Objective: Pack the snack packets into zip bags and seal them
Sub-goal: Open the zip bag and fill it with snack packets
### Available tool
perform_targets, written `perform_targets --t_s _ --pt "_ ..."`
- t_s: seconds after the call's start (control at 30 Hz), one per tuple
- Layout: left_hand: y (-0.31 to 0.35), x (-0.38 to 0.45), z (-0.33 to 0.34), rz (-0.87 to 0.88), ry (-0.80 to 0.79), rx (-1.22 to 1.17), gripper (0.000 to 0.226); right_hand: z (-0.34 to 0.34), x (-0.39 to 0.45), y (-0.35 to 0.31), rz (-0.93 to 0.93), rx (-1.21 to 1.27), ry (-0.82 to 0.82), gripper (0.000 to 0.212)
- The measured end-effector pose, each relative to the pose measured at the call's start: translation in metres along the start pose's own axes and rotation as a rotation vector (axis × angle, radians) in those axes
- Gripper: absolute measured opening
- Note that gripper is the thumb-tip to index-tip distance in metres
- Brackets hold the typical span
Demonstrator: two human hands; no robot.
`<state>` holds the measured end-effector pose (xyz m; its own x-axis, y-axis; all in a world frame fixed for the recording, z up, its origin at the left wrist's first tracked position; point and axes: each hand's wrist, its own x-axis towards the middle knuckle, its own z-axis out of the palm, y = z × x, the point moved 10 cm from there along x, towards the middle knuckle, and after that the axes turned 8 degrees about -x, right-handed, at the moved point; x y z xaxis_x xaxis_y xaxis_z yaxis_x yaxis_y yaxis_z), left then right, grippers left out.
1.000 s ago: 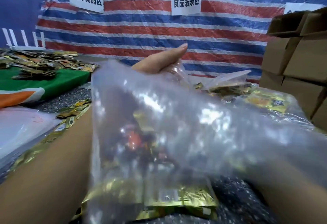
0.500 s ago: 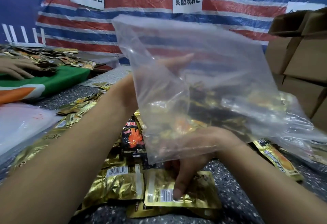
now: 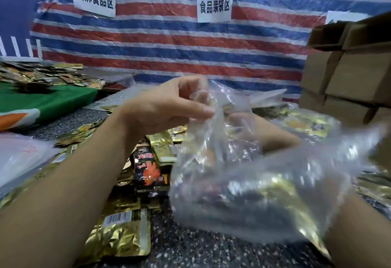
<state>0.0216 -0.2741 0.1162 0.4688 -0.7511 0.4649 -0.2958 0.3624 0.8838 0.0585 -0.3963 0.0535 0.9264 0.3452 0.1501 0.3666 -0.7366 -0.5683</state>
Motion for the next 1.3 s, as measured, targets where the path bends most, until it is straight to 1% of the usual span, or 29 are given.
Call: perform_targets --t_s 0.03,0.07,0.1,0.13,0.17,0.2,0.23,0.27,0.33,0.37,0.43,0.5,0.63,0.73,0.9,1.0,1.1,1.17,1.23,1.3 --pt "0.001 -0.001 0.008 -0.008 -0.037 0.003 0.037 -0.015 0.001 0.007 0.018 0.095 0.139 0.028" --pt "-0.005 -0.003 0.008 -0.044 -0.058 0.058 0.035 -0.032 0.001 0.019 0.058 0.21 0.313 0.025" --pt "-0.008 -0.002 0.01 -0.075 -0.073 0.131 0.034 -0.046 -0.004 0.031 0.121 0.294 0.45 0.021" --pt "-0.013 -0.003 0.007 -0.106 -0.065 0.21 0.035 -0.056 -0.009 0.04 0.18 0.376 0.555 0.022" --pt "-0.019 -0.003 0.004 -0.14 -0.061 0.29 0.038 -0.064 -0.012 0.048 0.225 0.463 0.616 0.028" --pt "-0.023 -0.002 0.001 -0.168 -0.051 0.363 0.041 -0.069 -0.013 0.053 0.249 0.538 0.639 0.036" --pt "-0.028 -0.002 -0.001 -0.191 -0.047 0.444 0.042 -0.075 -0.014 0.059 0.267 0.587 0.66 0.039" --pt "-0.033 -0.001 -0.002 -0.208 -0.029 0.536 0.039 -0.077 -0.015 0.058 0.262 0.657 0.668 0.037" --pt "-0.036 0.002 -0.007 -0.209 0.012 0.7 0.029 -0.073 -0.015 0.055 0.227 0.83 0.619 0.034" --pt "-0.036 0.003 -0.008 -0.208 0.028 0.753 0.026 -0.07 -0.014 0.053 0.207 0.905 0.589 0.036" --pt "-0.034 0.003 -0.011 -0.194 0.068 0.811 0.036 -0.068 -0.014 0.048 0.147 1.008 0.529 0.038" --pt "-0.028 0.003 -0.013 -0.152 0.113 0.842 0.047 -0.072 -0.017 0.04 0.076 1.059 0.493 0.035" --pt "-0.022 0.003 -0.015 -0.096 0.14 0.871 0.044 -0.087 -0.023 0.021 -0.08 1.144 0.468 0.038" --pt "-0.023 0.005 -0.013 -0.09 0.133 0.889 0.042 -0.092 -0.025 0.004 -0.179 1.067 0.421 0.038" --pt "-0.02 0.004 -0.01 -0.068 0.145 0.896 0.042 -0.096 -0.028 -0.017 -0.224 0.681 0.401 0.047" --pt "-0.013 0.004 -0.01 -0.03 0.172 0.889 0.047 -0.095 -0.029 -0.025 -0.228 0.461 0.369 0.054" --pt "-0.006 0.003 -0.009 0.011 0.197 0.874 0.041 -0.087 -0.028 -0.031 -0.234 0.356 0.31 0.044" --pt "-0.004 0.003 -0.012 0.017 0.214 0.873 0.035 -0.083 -0.027 -0.03 -0.226 0.355 0.283 0.044" --pt "-0.003 0.003 -0.014 0.027 0.228 0.862 0.032 -0.08 -0.027 -0.028 -0.205 0.302 0.256 0.045" --pt "-0.001 0.003 -0.017 0.033 0.25 0.856 0.03 -0.078 -0.028 -0.025 -0.175 0.2 0.237 0.038"
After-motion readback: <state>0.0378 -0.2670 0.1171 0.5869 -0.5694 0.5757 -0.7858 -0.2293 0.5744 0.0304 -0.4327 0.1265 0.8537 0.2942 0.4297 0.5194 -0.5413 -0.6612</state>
